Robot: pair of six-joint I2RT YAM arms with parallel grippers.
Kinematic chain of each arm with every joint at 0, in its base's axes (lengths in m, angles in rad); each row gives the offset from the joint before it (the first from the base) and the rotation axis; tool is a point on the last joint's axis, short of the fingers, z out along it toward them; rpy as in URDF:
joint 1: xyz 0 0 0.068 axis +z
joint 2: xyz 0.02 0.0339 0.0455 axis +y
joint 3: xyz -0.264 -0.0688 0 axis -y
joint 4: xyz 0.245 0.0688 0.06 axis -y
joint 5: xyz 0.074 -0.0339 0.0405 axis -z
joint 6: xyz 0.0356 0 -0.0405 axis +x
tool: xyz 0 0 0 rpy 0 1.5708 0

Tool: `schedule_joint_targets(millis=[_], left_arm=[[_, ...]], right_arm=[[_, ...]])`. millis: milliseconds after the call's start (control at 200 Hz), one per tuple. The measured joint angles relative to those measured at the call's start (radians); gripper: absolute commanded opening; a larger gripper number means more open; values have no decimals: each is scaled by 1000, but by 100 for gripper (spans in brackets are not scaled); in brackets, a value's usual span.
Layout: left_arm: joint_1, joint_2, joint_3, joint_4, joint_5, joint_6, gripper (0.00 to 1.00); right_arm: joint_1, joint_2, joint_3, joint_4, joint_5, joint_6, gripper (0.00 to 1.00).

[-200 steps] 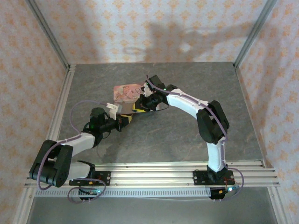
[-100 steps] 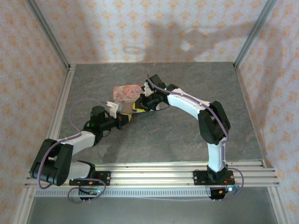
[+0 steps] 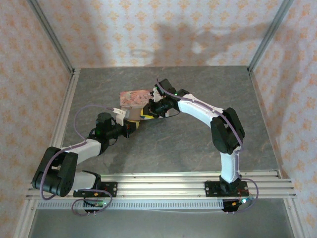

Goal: Unlock a padlock with a key

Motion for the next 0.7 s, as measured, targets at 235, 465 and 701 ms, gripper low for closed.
schedule_joint_targets(millis=[235, 465, 701], left_arm=[[-1, -14, 6, -4, 4, 0, 0], [-3, -29, 14, -20, 5, 0, 0], [-12, -29, 15, -20, 7, 0, 0]], right_arm=[[0, 0, -1, 0, 0, 0, 0], [0, 0, -10, 15, -1, 3, 0], [0, -2, -17, 22, -5, 8, 0]])
